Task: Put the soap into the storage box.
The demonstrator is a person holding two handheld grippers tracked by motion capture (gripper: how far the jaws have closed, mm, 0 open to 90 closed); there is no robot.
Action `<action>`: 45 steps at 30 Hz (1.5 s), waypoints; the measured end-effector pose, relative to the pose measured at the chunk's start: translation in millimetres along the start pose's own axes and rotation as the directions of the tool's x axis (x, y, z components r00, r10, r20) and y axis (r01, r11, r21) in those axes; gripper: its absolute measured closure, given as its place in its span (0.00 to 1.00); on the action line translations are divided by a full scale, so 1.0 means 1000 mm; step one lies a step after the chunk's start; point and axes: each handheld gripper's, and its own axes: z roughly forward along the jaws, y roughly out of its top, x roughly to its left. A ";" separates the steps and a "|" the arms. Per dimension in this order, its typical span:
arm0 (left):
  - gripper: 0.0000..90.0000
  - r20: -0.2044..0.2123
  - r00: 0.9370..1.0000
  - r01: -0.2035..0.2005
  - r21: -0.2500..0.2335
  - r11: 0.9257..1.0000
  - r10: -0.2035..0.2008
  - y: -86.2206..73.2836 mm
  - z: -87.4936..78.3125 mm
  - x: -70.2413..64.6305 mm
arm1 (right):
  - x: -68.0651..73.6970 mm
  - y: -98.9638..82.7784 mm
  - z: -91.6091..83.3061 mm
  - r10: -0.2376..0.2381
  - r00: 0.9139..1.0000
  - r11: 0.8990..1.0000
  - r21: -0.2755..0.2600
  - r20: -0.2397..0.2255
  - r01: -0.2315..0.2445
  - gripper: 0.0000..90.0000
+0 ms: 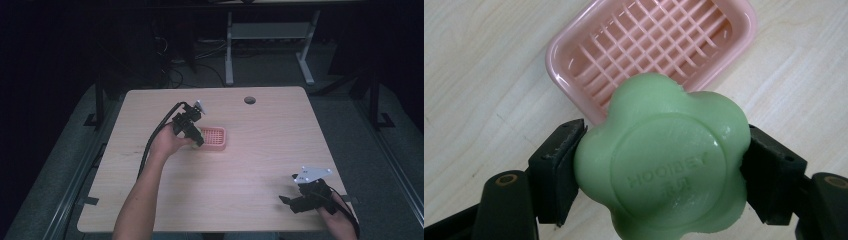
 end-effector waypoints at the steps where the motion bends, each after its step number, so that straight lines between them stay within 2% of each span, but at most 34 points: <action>1: 0.29 0.007 1.000 0.004 -0.009 1.000 -0.004 0.002 0.001 0.000 | 0.000 0.000 0.000 -0.001 1.000 1.000 -0.001 0.000 0.001 0.16; 7: 0.29 0.007 1.000 -0.006 0.002 1.000 0.006 0.010 0.004 0.002 | 0.000 0.000 0.000 0.002 1.000 1.000 -0.002 -0.001 -0.002 0.16; 12: 0.29 0.029 1.000 0.010 0.008 1.000 -0.010 0.013 0.008 0.005 | 0.000 0.000 0.000 0.007 1.000 1.000 -0.006 -0.004 -0.007 0.16; 14: 0.29 0.020 1.000 0.009 0.007 1.000 -0.010 0.014 0.010 0.004 | 0.000 -0.001 0.000 0.007 1.000 1.000 -0.005 -0.004 -0.007 0.16; 21: 0.29 0.032 0.999 0.012 0.018 1.000 -0.013 0.019 0.015 0.004 | -0.001 -0.001 0.000 0.006 1.000 1.000 -0.005 -0.006 -0.006 0.16; 28: 0.29 0.025 1.000 0.009 0.029 1.000 -0.009 0.029 0.018 0.002 | -0.002 -0.002 0.000 0.012 1.000 1.000 -0.008 -0.004 -0.012 0.16; 32: 0.29 0.039 0.999 -0.004 0.024 1.000 0.003 0.037 0.017 -0.001 | -0.002 -0.002 0.000 0.011 1.000 1.000 -0.004 -0.006 -0.012 0.16; 34: 0.29 0.031 0.999 -0.022 0.033 0.999 0.021 0.041 0.019 -0.003 | -0.003 -0.002 0.000 0.010 1.000 1.000 -0.004 -0.007 -0.010 0.16; 36: 0.29 0.041 0.999 -0.009 0.025 1.000 0.008 0.044 0.020 -0.004 | -0.003 -0.002 0.000 0.013 1.000 1.000 -0.005 -0.007 -0.013 0.16; 38: 0.29 0.038 0.999 -0.020 0.028 0.999 0.019 0.047 0.024 -0.004 | -0.003 -0.002 0.000 0.015 1.000 1.000 -0.006 -0.006 -0.015 0.16; 41: 0.29 0.049 0.999 -0.006 0.031 1.000 0.004 0.050 0.030 -0.004 | -0.003 -0.002 0.000 0.014 1.000 1.000 -0.010 -0.006 -0.014 0.16; 42: 0.29 0.046 0.999 -0.018 0.042 0.999 0.016 0.051 0.031 -0.003 | -0.004 -0.002 0.000 0.013 1.000 1.000 -0.010 -0.007 -0.013 0.16; 45: 0.29 0.045 0.999 0.002 0.045 0.999 -0.004 0.053 0.035 -0.002 | -0.003 -0.002 0.000 0.014 1.000 1.000 -0.008 -0.007 -0.014 0.16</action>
